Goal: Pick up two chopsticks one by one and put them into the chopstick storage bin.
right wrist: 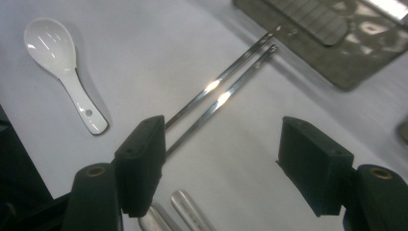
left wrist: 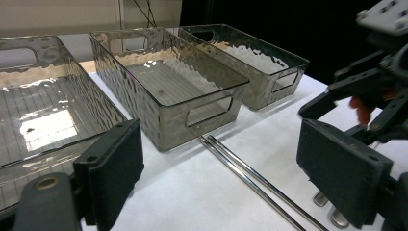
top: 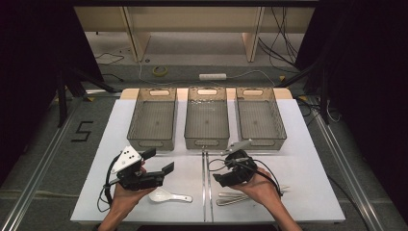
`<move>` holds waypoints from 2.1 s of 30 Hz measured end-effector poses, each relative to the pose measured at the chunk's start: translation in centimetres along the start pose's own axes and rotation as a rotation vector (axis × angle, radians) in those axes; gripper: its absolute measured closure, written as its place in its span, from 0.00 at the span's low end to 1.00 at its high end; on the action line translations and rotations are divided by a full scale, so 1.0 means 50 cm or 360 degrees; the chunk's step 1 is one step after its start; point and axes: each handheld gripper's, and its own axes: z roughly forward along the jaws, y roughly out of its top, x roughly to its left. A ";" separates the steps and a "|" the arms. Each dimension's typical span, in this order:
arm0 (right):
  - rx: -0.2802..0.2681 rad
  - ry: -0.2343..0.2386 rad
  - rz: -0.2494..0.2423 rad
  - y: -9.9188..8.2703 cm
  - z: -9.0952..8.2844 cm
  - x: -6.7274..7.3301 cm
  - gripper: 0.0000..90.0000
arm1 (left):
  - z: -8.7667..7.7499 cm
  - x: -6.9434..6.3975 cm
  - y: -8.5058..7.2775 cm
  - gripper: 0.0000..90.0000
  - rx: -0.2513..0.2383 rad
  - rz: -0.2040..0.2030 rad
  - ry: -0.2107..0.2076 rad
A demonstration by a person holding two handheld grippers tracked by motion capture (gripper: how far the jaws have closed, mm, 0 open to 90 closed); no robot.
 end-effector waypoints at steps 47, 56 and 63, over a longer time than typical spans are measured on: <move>0.0516 -0.0017 -0.0153 0.057 0.156 0.017 0.60 | -0.001 0.004 0.000 0.18 -0.0004 -0.0006 0.0007; 0.0520 -0.0016 -0.0170 0.058 0.157 0.018 0.64 | -0.001 0.003 0.000 0.18 -0.0002 -0.0004 0.0007; 0.0523 -0.0008 -0.0214 0.060 0.155 0.027 0.71 | 0.000 0.003 0.000 0.18 0.0000 -0.0003 0.0006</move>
